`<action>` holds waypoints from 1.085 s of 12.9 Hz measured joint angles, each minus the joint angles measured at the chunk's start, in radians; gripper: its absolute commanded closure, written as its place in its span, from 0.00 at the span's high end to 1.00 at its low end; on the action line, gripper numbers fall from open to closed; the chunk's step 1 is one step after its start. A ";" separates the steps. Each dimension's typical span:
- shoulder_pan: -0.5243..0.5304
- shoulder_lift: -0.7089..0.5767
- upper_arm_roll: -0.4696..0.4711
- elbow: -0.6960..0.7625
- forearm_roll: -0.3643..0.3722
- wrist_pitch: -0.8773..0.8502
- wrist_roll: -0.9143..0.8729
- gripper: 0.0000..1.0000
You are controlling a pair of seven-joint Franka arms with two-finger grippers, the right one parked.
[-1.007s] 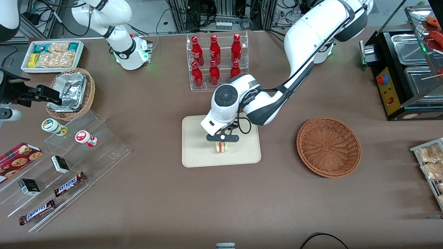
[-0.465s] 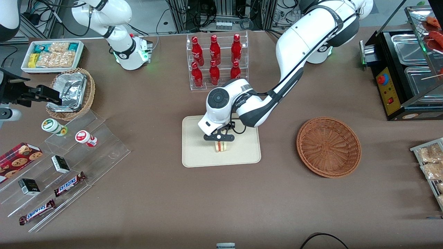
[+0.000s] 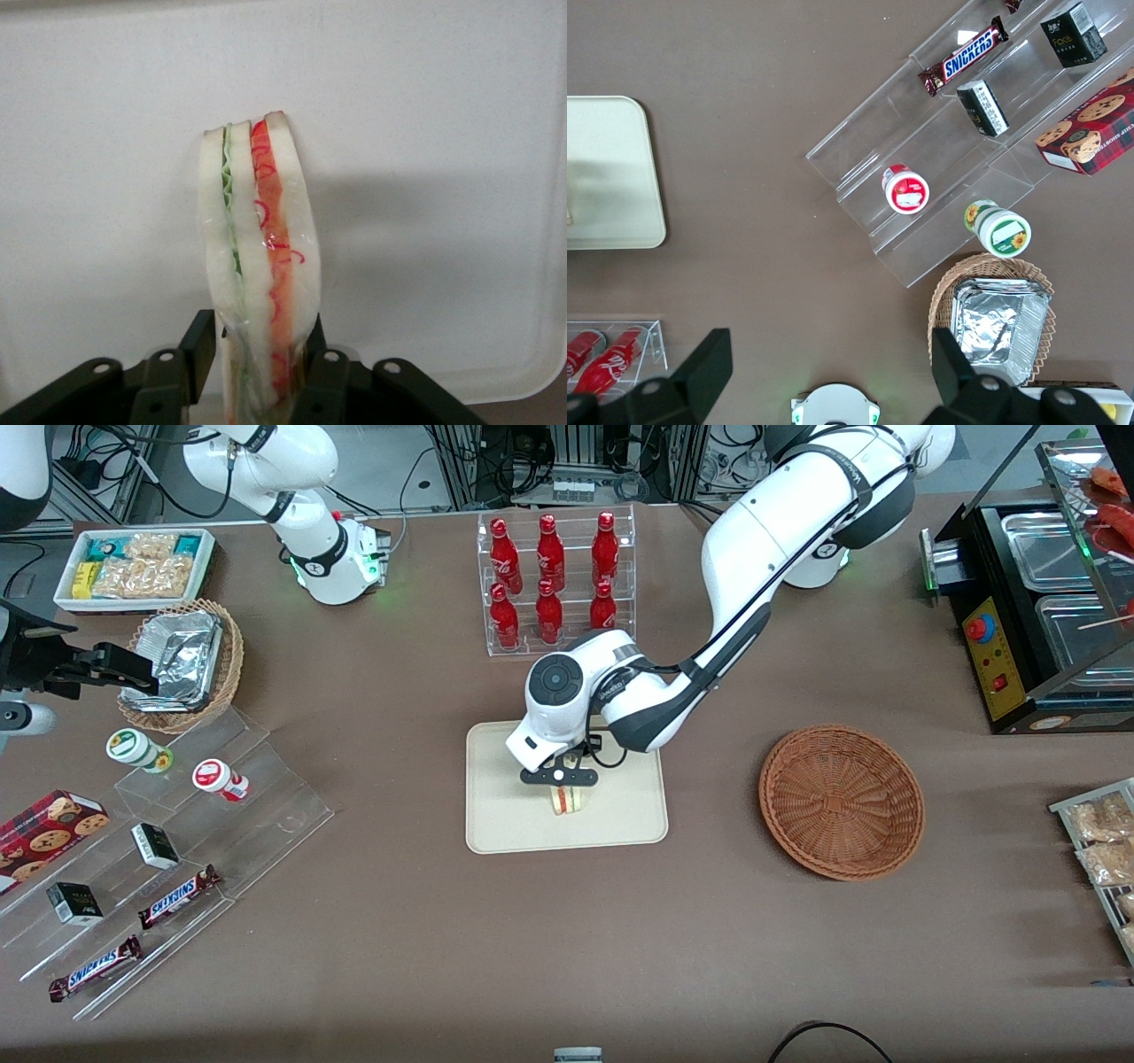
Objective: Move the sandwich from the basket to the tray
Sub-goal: 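Carry the sandwich over the cream tray and lower it onto it, then open the left gripper to release the sandwich and lift away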
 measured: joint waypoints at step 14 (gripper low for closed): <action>0.140 -0.337 0.090 0.049 -0.028 -0.300 -0.106 1.00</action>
